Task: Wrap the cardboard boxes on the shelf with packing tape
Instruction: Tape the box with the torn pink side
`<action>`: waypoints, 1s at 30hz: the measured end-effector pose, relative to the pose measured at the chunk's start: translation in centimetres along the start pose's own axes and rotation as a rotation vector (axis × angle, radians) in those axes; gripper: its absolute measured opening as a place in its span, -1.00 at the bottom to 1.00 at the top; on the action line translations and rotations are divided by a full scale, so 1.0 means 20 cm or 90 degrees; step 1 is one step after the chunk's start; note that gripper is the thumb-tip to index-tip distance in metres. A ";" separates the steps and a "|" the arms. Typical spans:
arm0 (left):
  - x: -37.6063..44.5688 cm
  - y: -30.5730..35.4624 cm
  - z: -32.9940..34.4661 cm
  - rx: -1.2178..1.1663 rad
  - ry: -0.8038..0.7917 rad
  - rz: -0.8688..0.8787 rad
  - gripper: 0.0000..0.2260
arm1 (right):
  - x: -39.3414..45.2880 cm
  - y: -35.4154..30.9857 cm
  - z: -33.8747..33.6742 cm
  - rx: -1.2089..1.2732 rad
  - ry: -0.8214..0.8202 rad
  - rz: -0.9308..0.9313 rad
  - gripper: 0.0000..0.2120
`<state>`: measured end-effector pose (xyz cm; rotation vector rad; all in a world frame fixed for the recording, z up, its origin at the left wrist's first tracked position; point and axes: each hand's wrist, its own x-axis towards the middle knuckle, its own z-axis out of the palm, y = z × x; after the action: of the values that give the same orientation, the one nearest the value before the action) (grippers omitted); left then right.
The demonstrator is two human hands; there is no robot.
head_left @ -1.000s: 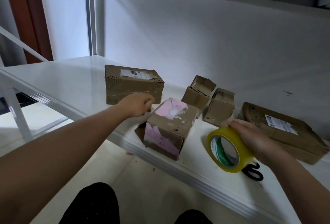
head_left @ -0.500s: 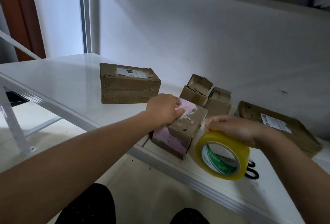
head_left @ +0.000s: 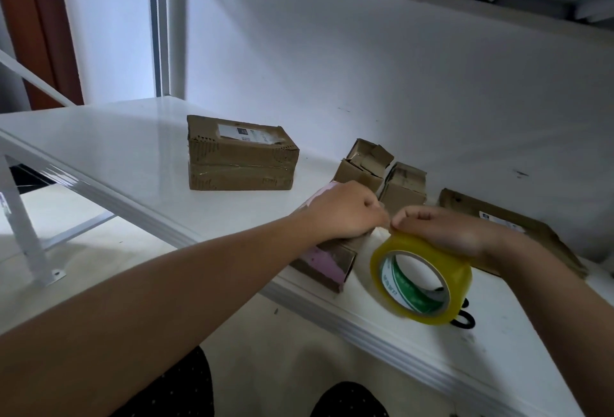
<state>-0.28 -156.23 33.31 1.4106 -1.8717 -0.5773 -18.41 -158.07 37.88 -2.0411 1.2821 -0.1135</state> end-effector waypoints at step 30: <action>-0.12 0.03 -0.25 0.086 0.107 -0.097 -0.72 | -0.02 -0.13 0.05 -0.120 -0.039 0.070 -0.51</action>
<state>3.46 -153.49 36.22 1.6481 -1.7065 -0.3974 -16.21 -156.47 38.87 -2.1078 1.4087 0.1256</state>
